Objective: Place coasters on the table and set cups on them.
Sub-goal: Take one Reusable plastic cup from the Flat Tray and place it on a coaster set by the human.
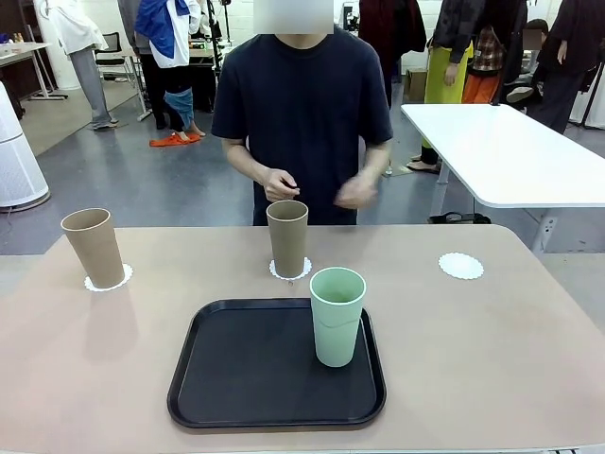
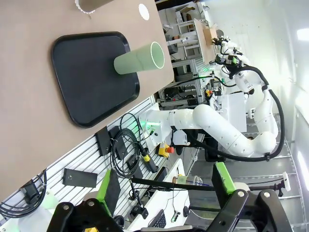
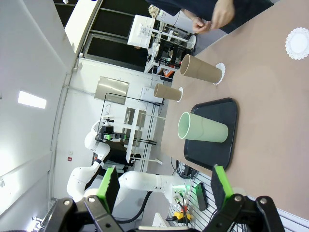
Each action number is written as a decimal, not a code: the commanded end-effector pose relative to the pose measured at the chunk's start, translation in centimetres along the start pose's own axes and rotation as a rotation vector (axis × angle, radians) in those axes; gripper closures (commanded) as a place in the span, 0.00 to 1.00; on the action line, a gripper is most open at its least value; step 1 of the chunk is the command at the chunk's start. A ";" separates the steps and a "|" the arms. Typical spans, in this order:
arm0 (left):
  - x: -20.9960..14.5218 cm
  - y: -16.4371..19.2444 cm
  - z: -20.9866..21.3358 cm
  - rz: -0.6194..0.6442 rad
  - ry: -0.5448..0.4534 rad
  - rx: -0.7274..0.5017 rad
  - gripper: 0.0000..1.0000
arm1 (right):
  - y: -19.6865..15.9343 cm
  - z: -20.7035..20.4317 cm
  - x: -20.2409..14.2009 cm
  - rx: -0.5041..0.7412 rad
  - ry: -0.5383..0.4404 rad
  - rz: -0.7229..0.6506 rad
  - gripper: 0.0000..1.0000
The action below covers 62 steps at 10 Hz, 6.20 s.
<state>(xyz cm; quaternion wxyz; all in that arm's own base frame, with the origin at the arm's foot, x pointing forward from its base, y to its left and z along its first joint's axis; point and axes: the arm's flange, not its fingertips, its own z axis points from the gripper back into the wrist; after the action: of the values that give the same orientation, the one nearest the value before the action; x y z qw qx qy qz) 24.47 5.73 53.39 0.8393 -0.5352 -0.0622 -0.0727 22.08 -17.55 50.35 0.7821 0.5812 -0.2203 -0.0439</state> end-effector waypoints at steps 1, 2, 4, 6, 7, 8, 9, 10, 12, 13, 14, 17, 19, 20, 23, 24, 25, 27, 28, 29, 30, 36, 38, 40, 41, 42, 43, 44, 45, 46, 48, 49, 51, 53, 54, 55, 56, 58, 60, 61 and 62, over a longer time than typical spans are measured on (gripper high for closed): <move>0.0 -0.3 -0.1 0.014 -0.014 -0.002 0.00 | 0.0 -0.2 0.1 0.007 -0.014 -0.004 0.00; 0.0 -0.3 -0.1 0.014 -0.014 -0.002 0.00 | 0.0 0.0 0.0 0.000 0.000 0.000 0.00; 0.0 -0.3 -0.1 0.014 -0.014 -0.002 0.00 | 2.9 -4.1 -0.7 -0.392 0.379 0.396 0.00; 0.0 -0.3 -0.1 0.014 -0.014 -0.002 0.00 | 5.6 -11.6 -1.1 -0.881 0.733 0.506 0.00; 0.0 -0.3 -0.1 0.014 -0.014 -0.002 0.00 | 6.9 -15.1 1.2 -0.978 0.719 0.565 0.00; 0.0 -0.3 -0.1 0.014 -0.014 -0.002 0.00 | 7.5 -17.9 2.4 -0.925 0.789 0.650 0.00; 0.0 -0.3 -0.1 0.014 -0.014 -0.002 0.00 | 7.4 -20.4 0.6 -0.723 0.983 0.756 0.00; 0.0 -0.3 -0.1 0.014 -0.014 -0.002 0.00 | 7.5 -21.9 0.0 -0.671 1.034 0.827 0.00; 0.0 -0.3 -0.1 0.014 -0.014 -0.002 0.00 | 8.8 -22.7 -1.4 -0.696 0.831 0.607 0.00; 0.0 -0.3 -0.1 0.014 -0.014 -0.002 0.00 | 8.8 -22.7 -1.4 -0.696 0.831 0.607 0.00; 0.0 -0.3 -0.1 0.014 -0.014 -0.002 0.00 | 8.8 -22.7 -1.4 -0.696 0.831 0.607 0.00; 0.0 -0.3 -0.1 0.014 -0.014 -0.002 0.00 | 8.0 -22.6 0.7 -0.185 0.788 0.769 0.00; 0.0 -0.3 -0.1 0.014 -0.014 -0.002 0.00 | 4.5 -22.9 5.0 0.342 0.651 0.895 0.00; 0.0 -0.3 -0.1 0.014 -0.014 -0.002 0.00 | 2.7 -22.0 6.0 0.482 0.558 0.872 0.00; 0.0 -0.3 -0.1 0.014 -0.014 -0.002 0.00 | 0.1 -20.9 9.4 0.685 0.399 1.046 0.00; 0.0 -0.3 -0.1 0.014 -0.014 -0.002 0.00 | 0.7 -21.2 9.3 0.438 0.433 0.982 0.00; 0.0 -0.3 -0.1 0.014 -0.014 -0.002 0.00 | 1.3 -20.4 8.1 0.316 0.369 1.051 0.00; 0.0 -0.3 -0.1 0.014 -0.014 -0.002 0.00 | 1.3 -20.4 8.1 0.316 0.369 1.051 0.00; 0.0 -0.3 -0.1 0.014 -0.014 -0.002 0.00 | 0.7 -20.5 8.7 0.384 0.370 1.044 0.00; 0.0 -0.3 -0.1 0.014 -0.014 -0.002 0.00 | -1.1 -22.0 7.5 0.212 0.375 1.172 0.00; 0.0 -0.3 -0.1 0.014 -0.014 -0.002 0.00 | -2.8 -23.6 6.6 0.170 0.379 1.253 0.00; 0.0 -0.3 -0.1 0.014 -0.014 -0.002 0.00 | -13.2 -27.5 -1.6 0.473 0.440 1.212 0.00; 0.0 -0.3 -0.1 0.014 -0.014 -0.002 0.00 | -14.1 -28.6 -2.0 0.422 0.349 1.228 0.00; 0.0 -0.3 -0.1 0.014 -0.014 -0.002 0.00 | -13.3 -27.6 -0.9 0.462 0.448 1.210 0.00; 0.0 -0.3 -0.1 0.014 -0.014 -0.002 0.00 | -13.3 -27.6 -0.9 0.462 0.448 1.210 0.00; 0.0 -0.3 -0.1 0.014 -0.014 -0.002 0.00 | -13.3 -27.6 -0.9 0.462 0.448 1.210 0.00; 0.0 -0.3 -0.1 0.014 -0.014 -0.002 0.00 | -14.0 -28.0 -0.9 0.457 0.429 1.211 0.00; 0.0 -0.3 -0.1 0.014 -0.014 -0.002 0.00 | -14.3 -28.8 -1.3 0.218 0.361 1.308 0.00; 0.0 -0.3 -0.1 0.014 -0.014 -0.002 0.00 | -14.7 -29.9 -2.2 0.055 0.338 1.345 0.00; 0.0 -0.3 -0.1 0.014 -0.014 -0.002 0.00 | -14.9 -31.0 -2.8 -0.036 0.318 1.384 0.00; 0.0 -0.3 -0.1 0.014 -0.014 -0.002 0.00 | -15.6 -33.7 -3.5 -0.030 0.337 1.390 0.00; 0.0 -0.3 -0.1 0.014 -0.014 -0.002 0.00 | -15.8 -34.4 -4.3 0.034 0.364 1.365 0.00; 0.0 -0.3 -0.1 0.014 -0.014 -0.002 0.00 | -15.4 -36.1 -5.0 0.184 0.400 1.292 0.00; 0.0 -0.3 -0.1 0.014 -0.014 -0.002 0.00 | -14.8 -36.1 -6.1 0.271 0.425 1.266 0.00; 0.0 -0.3 -0.1 0.014 -0.014 -0.002 0.00 | -14.4 -36.1 -6.1 0.284 0.421 1.266 0.00; 0.0 -0.3 -0.1 0.014 -0.014 -0.002 0.00 | -14.2 -35.9 -6.2 0.278 0.425 1.269 0.00; 0.0 -0.3 -0.1 0.014 -0.014 -0.002 0.00 | -14.2 -35.8 -6.4 0.180 0.399 1.276 0.00; 0.0 -0.3 -0.1 0.014 -0.014 -0.002 0.00 | -15.4 -38.8 -3.8 0.290 0.418 1.284 0.00; 0.0 -0.3 -0.1 0.014 -0.014 -0.002 0.00 | -15.4 -38.8 -3.8 0.290 0.418 1.284 0.00; 0.0 -0.3 -0.1 0.014 -0.014 -0.002 0.00 | -15.4 -38.8 -3.8 0.290 0.418 1.284 0.00; 0.0 -0.3 -0.1 0.014 -0.014 -0.002 0.00 | -15.4 -38.8 -3.8 0.290 0.418 1.284 0.00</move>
<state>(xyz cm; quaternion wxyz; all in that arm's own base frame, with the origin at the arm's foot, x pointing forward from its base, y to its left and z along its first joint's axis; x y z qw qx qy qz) 24.44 5.72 53.39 0.8400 -0.5341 -0.0628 -0.0719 37.06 13.21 26.25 0.5960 0.4267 -0.3701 0.5708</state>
